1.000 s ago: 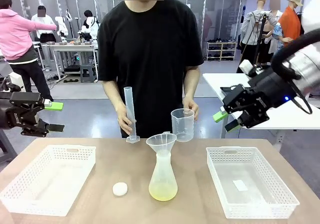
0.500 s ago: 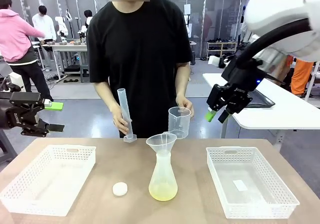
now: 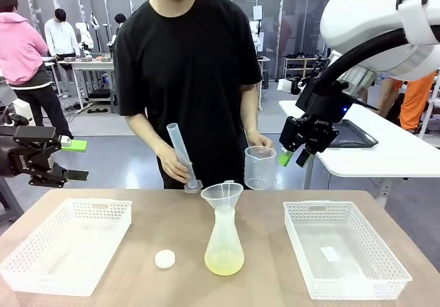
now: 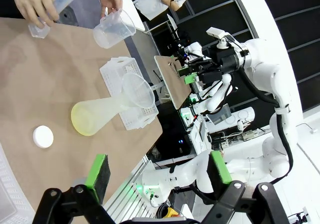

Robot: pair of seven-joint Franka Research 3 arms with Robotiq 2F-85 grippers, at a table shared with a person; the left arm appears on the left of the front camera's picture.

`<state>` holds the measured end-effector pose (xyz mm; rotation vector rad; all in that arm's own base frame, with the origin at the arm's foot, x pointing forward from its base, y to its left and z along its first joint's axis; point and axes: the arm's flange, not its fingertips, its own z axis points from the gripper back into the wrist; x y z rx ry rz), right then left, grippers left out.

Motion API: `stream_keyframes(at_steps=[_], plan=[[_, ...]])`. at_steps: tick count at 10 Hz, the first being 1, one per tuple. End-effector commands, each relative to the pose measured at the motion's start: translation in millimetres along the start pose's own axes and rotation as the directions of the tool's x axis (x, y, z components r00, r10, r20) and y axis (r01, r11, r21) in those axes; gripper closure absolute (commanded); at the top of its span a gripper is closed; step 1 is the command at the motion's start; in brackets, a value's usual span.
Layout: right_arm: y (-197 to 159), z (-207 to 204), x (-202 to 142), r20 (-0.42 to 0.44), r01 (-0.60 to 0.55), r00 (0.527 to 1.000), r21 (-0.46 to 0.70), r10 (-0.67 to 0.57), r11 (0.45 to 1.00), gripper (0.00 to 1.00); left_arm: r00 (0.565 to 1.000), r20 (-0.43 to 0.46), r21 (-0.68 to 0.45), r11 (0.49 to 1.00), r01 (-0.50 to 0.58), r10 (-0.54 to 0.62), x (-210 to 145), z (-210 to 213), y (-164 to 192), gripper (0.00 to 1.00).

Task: Prepare the solutions needed for the experiment.
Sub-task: Once the solution is in the Big flask , pick up the Plastic Funnel and place it back into the right Organizing basket.

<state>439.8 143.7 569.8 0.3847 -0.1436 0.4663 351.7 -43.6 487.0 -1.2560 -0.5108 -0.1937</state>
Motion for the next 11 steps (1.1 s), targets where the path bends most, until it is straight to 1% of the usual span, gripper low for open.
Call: stream_keyframes(at_steps=[1,3,4,6,8,10,11], plan=[[3,-2,-7,0.006,0.012,1.000,0.011,-0.012,1.000,0.41,1.000,0.016,-0.025,1.000,0.017,-0.017,1,-2,0,0.00],[0,1,-2,0.003,0.001,1.000,0.000,-0.001,1.000,0.41,1.000,0.016,-0.025,1.000,0.017,-0.017,1,-2,0,0.00],[-4,-7,12,-0.030,-0.029,0.999,0.015,0.029,0.999,0.41,1.000,0.016,-0.025,1.000,0.017,-0.017,1,-2,0,0.00],[-6,-25,43,-0.028,-0.057,0.998,0.019,0.058,0.998,0.41,1.000,0.016,-0.025,1.000,0.017,-0.017,1,-2,0,0.00],[-4,-41,75,-0.083,-0.101,0.991,0.023,0.103,0.995,0.41,1.000,0.016,-0.025,1.000,0.017,-0.017,1,-2,0,0.00],[2,-58,103,-0.173,-0.136,0.975,0.017,0.137,0.991,0.41,1.000,0.016,-0.025,1.000,0.017,-0.017,1,-2,0,0.00],[2,-65,116,-0.193,-0.147,0.970,0.010,0.147,0.989,0.41,1.000,0.016,-0.025,1.000,0.017,-0.017,1,-2,0,0.00]])
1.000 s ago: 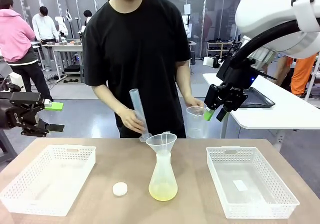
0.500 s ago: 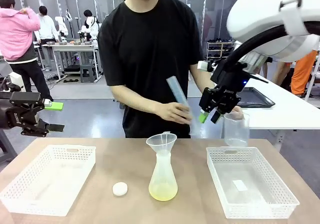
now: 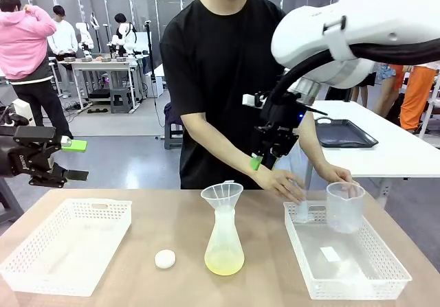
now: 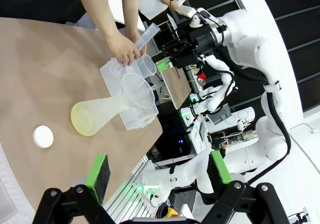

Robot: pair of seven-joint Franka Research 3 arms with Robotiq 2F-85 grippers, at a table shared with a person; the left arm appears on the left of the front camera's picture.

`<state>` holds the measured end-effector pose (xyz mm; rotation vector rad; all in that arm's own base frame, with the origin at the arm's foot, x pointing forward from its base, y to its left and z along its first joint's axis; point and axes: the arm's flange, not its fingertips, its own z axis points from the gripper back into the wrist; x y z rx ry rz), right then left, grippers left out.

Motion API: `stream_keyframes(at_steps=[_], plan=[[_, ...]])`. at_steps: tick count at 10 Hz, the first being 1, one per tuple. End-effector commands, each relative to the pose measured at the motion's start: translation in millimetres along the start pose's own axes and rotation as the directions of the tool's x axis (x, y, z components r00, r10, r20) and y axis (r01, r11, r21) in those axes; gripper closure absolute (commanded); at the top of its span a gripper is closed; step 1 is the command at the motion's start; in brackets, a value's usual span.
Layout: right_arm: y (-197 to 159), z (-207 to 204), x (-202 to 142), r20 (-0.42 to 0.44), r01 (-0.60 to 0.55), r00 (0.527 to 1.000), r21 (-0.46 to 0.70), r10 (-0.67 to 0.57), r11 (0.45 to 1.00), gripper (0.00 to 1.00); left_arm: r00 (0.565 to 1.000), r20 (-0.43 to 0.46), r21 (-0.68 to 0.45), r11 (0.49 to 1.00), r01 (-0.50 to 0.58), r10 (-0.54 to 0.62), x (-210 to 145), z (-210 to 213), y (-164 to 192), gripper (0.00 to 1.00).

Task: Prepare the solutions needed for the experiment.
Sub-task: Once the solution is in the Big flask , pick up the Plastic Funnel and place it back into the right Organizing basket.

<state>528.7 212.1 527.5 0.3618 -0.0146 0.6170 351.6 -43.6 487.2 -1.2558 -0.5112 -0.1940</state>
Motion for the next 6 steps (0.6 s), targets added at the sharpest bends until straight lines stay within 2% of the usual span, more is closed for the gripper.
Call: stream_keyframes(at_steps=[1,4,6], plan=[[-7,4,31,-0.065,-0.014,0.998,-0.020,0.013,1.000,0.41,1.000,0.016,-0.025,1.000,0.017,-0.016,1,-2,0,0.00],[-3,-11,52,-0.133,-0.029,0.991,0.027,0.033,0.999,0.41,1.000,0.016,-0.025,1.000,0.017,-0.016,1,-2,0,0.00],[6,-20,55,-0.165,-0.035,0.985,0.046,0.042,0.998,0.41,1.000,0.016,-0.025,1.000,0.017,-0.016,1,-2,0,0.00]])
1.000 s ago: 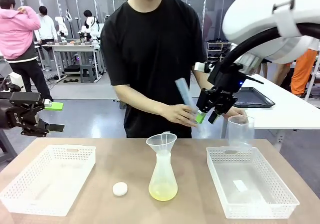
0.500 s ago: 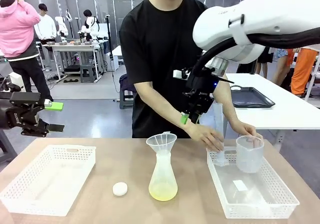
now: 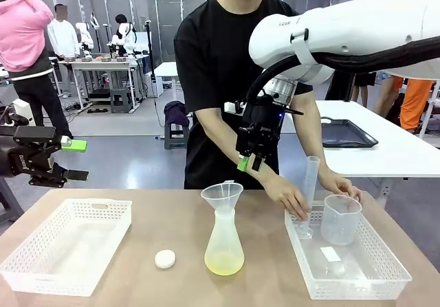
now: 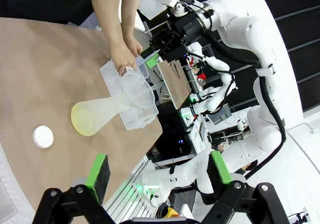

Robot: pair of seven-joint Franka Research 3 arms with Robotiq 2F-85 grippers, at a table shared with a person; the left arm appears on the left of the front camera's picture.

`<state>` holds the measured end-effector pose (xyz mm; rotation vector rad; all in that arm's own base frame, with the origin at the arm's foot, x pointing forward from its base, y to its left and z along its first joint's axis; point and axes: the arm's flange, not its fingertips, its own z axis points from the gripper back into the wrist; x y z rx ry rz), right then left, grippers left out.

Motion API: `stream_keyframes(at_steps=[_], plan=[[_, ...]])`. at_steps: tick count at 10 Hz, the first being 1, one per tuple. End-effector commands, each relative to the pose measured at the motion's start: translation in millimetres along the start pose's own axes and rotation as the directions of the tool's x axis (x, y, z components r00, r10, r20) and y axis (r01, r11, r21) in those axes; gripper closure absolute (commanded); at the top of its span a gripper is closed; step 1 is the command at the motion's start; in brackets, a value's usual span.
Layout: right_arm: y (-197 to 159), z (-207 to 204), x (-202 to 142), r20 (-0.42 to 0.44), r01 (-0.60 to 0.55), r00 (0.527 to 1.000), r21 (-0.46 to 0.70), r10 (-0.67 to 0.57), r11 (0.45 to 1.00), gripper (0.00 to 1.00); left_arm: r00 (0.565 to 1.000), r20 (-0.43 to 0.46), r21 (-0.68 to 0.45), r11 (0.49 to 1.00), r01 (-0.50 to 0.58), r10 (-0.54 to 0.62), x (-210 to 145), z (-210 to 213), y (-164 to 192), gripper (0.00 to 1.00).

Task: Prepare the solutions needed for the experiment.
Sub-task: Once the solution is in the Big flask , pick up the Plastic Funnel and place it back into the right Organizing basket.

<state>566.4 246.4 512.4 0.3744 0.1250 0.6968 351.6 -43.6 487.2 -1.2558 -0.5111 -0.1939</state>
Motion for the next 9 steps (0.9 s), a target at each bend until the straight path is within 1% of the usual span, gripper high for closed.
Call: stream_keyframes(at_steps=[1,3,9], plan=[[12,-3,7,-0.045,0.018,0.999,-0.012,-0.018,1.000,0.41,1.000,0.016,-0.025,1.000,0.017,-0.016,1,-2,0,0.00],[17,-18,10,-0.071,0.022,0.997,-0.013,-0.022,1.000,0.41,1.000,0.016,-0.025,1.000,0.017,-0.016,1,-2,0,0.00],[17,-51,9,-0.085,0.020,0.996,-0.031,-0.023,0.999,0.41,1.000,0.016,-0.025,1.000,0.017,-0.016,1,-2,0,0.00]])
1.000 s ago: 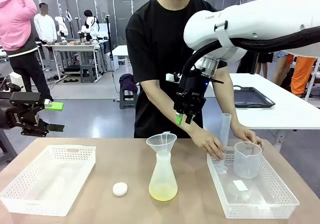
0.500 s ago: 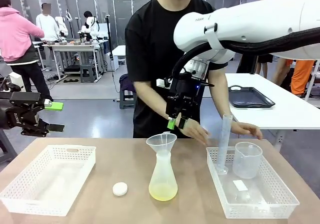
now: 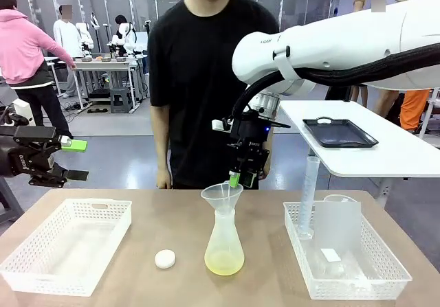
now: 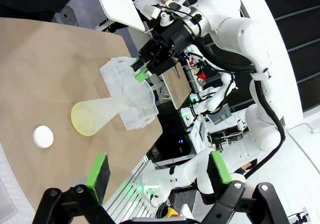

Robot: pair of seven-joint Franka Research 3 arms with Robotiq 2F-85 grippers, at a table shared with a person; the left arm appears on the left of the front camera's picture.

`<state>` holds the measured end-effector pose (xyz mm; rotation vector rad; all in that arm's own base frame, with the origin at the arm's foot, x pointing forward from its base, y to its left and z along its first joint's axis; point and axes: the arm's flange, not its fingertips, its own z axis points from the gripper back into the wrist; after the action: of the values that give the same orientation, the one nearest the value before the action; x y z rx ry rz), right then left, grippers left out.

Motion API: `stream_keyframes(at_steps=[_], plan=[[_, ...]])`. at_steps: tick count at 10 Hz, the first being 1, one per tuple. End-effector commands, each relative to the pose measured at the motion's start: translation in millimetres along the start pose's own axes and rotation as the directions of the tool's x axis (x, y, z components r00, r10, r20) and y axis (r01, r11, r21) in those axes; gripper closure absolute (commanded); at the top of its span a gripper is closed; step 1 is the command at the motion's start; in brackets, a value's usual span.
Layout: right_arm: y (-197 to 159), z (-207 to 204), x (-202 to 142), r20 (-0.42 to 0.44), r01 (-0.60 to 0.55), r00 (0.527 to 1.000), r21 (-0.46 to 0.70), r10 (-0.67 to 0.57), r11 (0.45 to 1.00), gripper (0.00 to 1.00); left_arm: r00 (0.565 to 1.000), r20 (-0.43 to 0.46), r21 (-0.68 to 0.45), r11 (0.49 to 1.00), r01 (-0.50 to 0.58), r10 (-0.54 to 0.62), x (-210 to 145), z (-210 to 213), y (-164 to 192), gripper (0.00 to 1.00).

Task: Prepare the solutions needed for the experiment.
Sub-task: Once the solution is in the Big flask , pick up the Plastic Funnel and place it back into the right Organizing basket.

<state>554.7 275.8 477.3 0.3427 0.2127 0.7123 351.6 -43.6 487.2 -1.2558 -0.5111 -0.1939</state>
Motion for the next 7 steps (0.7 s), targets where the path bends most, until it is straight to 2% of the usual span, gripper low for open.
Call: stream_keyframes(at_steps=[1,7], plan=[[4,-10,0,0.007,0.016,1.000,-0.030,-0.016,0.999,0.41,1.000,0.016,-0.025,1.000,0.017,-0.016,1,-2,0,0.00],[12,-24,5,-0.052,-0.011,0.999,-0.061,0.008,0.998,0.41,1.000,0.016,-0.025,1.000,0.017,-0.016,1,-2,0,0.00]])
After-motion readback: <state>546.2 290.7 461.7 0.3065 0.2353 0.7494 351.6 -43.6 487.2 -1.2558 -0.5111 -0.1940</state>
